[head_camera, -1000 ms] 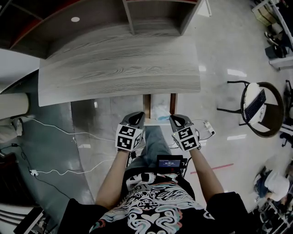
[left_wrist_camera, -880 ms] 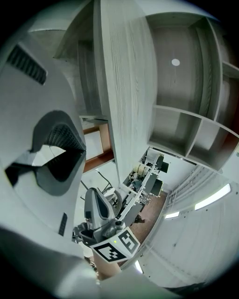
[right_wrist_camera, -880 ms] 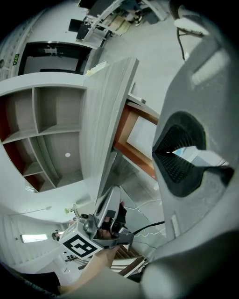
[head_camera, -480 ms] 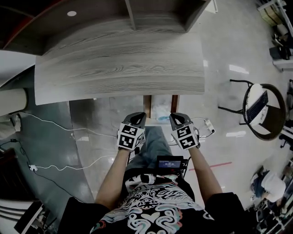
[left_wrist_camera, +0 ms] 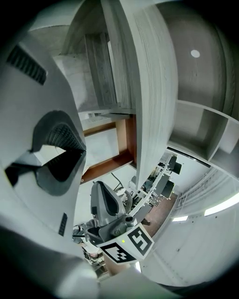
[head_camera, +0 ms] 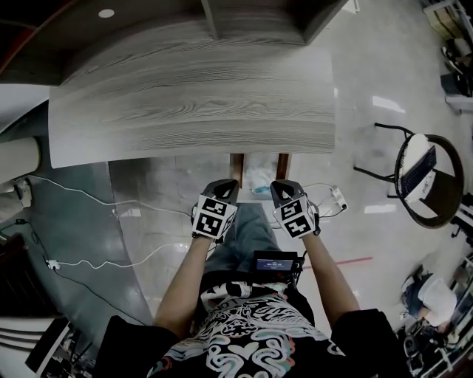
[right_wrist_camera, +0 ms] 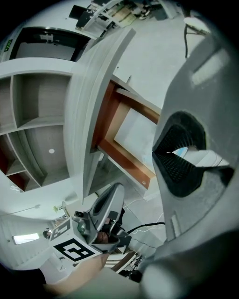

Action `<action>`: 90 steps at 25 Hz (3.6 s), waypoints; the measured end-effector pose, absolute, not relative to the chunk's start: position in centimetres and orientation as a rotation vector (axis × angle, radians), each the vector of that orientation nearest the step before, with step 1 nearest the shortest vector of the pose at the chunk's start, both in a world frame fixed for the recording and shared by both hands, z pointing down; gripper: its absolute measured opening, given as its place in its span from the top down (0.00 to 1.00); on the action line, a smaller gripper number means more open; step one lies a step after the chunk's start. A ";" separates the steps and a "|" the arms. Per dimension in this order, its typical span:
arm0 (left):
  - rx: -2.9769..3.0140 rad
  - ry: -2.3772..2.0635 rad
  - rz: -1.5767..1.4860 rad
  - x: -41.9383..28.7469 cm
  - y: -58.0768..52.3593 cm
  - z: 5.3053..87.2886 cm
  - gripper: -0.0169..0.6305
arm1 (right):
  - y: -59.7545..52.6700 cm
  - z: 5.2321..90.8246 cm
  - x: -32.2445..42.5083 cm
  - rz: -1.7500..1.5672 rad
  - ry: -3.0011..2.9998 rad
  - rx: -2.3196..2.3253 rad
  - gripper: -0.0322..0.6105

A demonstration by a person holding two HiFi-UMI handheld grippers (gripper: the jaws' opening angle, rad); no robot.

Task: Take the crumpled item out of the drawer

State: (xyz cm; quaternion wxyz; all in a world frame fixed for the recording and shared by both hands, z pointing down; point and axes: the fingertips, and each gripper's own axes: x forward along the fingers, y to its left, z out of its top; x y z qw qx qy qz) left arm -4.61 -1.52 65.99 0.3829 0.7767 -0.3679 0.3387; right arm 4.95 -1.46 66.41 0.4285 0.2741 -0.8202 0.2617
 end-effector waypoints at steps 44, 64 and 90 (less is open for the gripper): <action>1.947 -0.829 0.909 -2.8 -0.6 70.5 0.97 | -1.0 74.1 1.9 0.376 -1.953 0.430 0.85; 1.914 -0.857 0.902 -3.3 -2.3 70.4 0.97 | -1.8 73.2 2.1 0.338 -1.946 0.456 0.93; 1.968 -0.902 0.837 -4.5 -4.7 66.4 0.97 | -3.1 68.3 1.9 0.247 -1.971 0.519 0.93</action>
